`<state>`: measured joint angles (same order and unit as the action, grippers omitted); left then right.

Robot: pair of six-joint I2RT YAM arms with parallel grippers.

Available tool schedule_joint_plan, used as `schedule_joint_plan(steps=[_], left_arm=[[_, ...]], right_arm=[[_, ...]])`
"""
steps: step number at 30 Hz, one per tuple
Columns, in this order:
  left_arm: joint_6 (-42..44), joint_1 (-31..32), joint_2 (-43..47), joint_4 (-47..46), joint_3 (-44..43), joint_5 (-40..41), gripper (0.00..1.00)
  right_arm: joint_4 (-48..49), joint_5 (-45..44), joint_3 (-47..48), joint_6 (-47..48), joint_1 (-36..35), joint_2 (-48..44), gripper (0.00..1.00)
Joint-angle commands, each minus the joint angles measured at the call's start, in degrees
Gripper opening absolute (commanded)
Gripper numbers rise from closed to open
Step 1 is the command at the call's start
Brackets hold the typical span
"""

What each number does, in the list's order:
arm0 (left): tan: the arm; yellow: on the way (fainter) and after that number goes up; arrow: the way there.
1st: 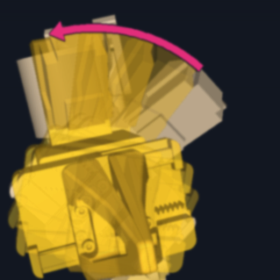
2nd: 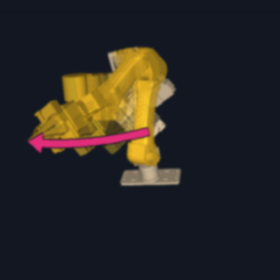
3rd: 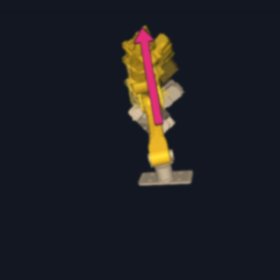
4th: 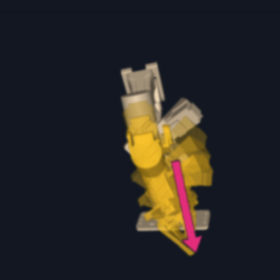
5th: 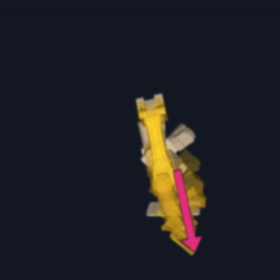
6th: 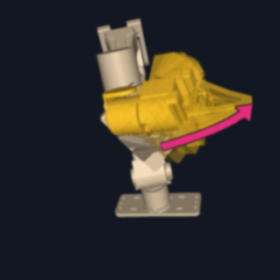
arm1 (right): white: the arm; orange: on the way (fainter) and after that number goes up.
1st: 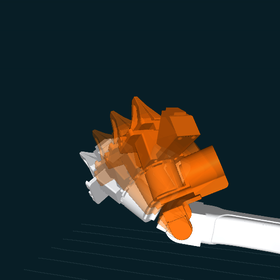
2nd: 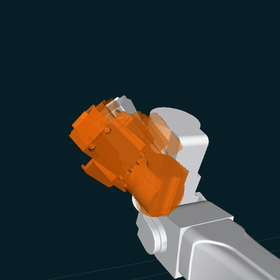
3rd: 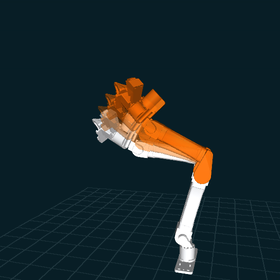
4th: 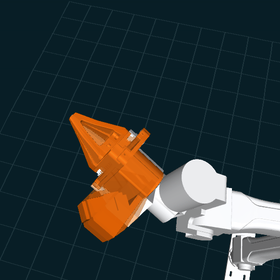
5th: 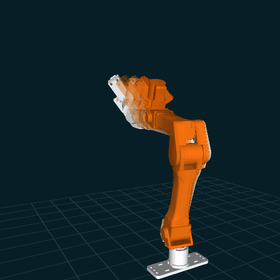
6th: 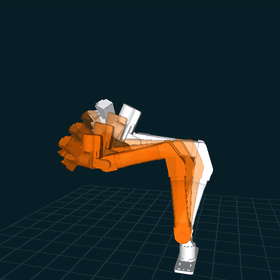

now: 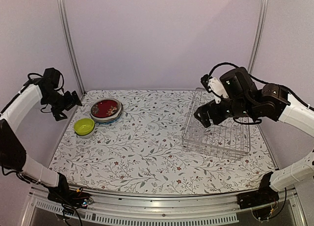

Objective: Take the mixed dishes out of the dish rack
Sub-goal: Grab the cup from the dish rack.

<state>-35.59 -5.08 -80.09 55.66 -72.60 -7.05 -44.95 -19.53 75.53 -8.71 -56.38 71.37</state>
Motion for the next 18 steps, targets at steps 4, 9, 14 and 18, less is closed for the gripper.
schedule_joint_plan(steps=[4,9,14,18], left_arm=[[4.57,6.25,7.34,-4.66,-2.0,2.18,1.0],[5.67,9.34,7.88,-5.22,-1.43,3.24,1.0],[5.75,13.8,9.61,-7.55,1.39,6.06,1.0],[6.1,15.65,11.36,-9.49,3.58,6.07,1.0]], right_arm=[[-0.9,16.44,-2.22,-8.5,13.53,1.55,0.99],[-2.16,21.81,-1.35,-9.57,15.75,6.07,0.99],[-3.74,22.9,1.1,-8.85,15.82,13.68,0.99],[-5.59,22.72,3.7,-8.01,15.77,18.74,0.99]])
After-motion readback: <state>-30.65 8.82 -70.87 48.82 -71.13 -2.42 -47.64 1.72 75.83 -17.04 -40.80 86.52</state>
